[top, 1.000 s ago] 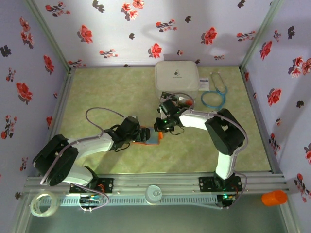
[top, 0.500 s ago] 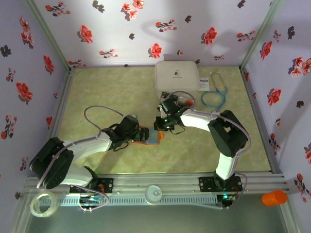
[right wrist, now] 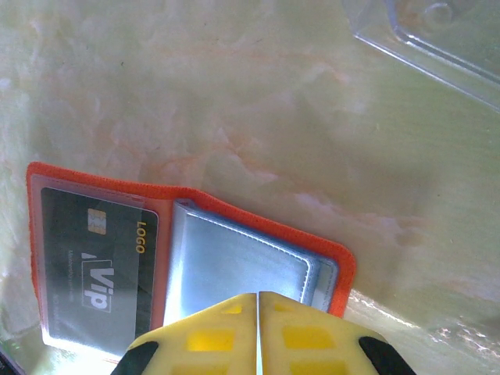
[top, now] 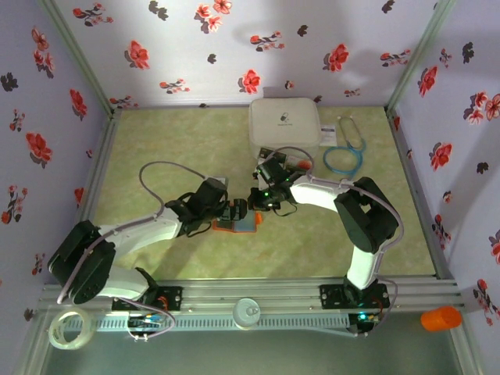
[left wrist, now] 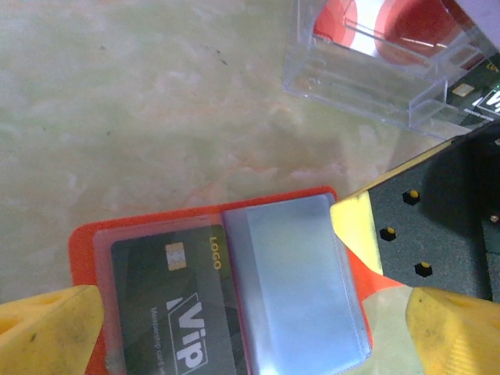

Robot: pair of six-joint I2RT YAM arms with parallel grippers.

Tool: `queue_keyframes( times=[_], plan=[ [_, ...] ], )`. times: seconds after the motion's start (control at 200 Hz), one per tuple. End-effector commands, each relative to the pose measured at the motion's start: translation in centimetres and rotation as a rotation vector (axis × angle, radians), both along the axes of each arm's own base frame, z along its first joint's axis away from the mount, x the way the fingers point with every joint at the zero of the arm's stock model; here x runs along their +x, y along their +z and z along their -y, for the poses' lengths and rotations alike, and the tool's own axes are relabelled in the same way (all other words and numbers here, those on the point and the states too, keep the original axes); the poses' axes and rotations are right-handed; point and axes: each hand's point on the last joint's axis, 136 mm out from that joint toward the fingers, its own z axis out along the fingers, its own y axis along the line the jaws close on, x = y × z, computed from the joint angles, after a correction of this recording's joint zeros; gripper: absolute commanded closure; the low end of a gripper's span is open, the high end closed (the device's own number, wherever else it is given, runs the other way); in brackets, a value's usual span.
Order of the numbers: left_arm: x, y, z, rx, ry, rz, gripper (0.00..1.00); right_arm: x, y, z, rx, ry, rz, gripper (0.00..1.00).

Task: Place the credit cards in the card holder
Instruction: Flip over the card slot in the card holder.

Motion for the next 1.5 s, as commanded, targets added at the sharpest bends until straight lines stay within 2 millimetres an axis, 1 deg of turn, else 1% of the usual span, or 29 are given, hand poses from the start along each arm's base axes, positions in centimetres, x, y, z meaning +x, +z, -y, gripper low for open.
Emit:
queue_keyframes(
  times=[0.0, 0.095, 0.35, 0.615, 0.86, 1.065, 1.29, 1.495],
  plan=[
    [-0.5, -1.3, 0.1, 0.000, -0.015, -0.013, 0.00, 0.7, 0.2, -0.2, 0.008, -0.022, -0.008, 0.90],
    [-0.7, -2.2, -0.1, 0.008, -0.012, -0.027, 0.00, 0.7, 0.2, -0.4, 0.012, -0.020, -0.010, 0.90],
    [-1.1, -4.2, -0.5, 0.037, -0.009, -0.054, 0.00, 0.4, -0.6, -0.5, 0.004, -0.013, -0.026, 0.90],
    [-1.1, -5.2, -0.8, 0.063, -0.008, -0.066, 0.00, -0.1, -1.7, -0.6, 0.001, -0.009, -0.053, 0.90],
    [-1.1, -6.0, -1.7, 0.117, 0.014, -0.073, 0.00, -0.5, -1.6, -1.9, 0.015, 0.007, -0.054, 0.90],
    [-1.2, -6.4, -2.0, 0.127, 0.017, -0.073, 0.00, -0.7, -1.8, -3.0, 0.020, 0.021, -0.059, 0.90],
    [-1.5, -7.1, -2.4, 0.144, 0.015, -0.081, 0.00, -0.7, -1.8, -3.2, 0.023, 0.016, -0.060, 0.90],
    [-1.8, -7.9, -2.7, 0.158, 0.011, -0.092, 0.11, -0.4, -1.4, -3.4, 0.029, 0.011, -0.051, 0.90]
  ],
)
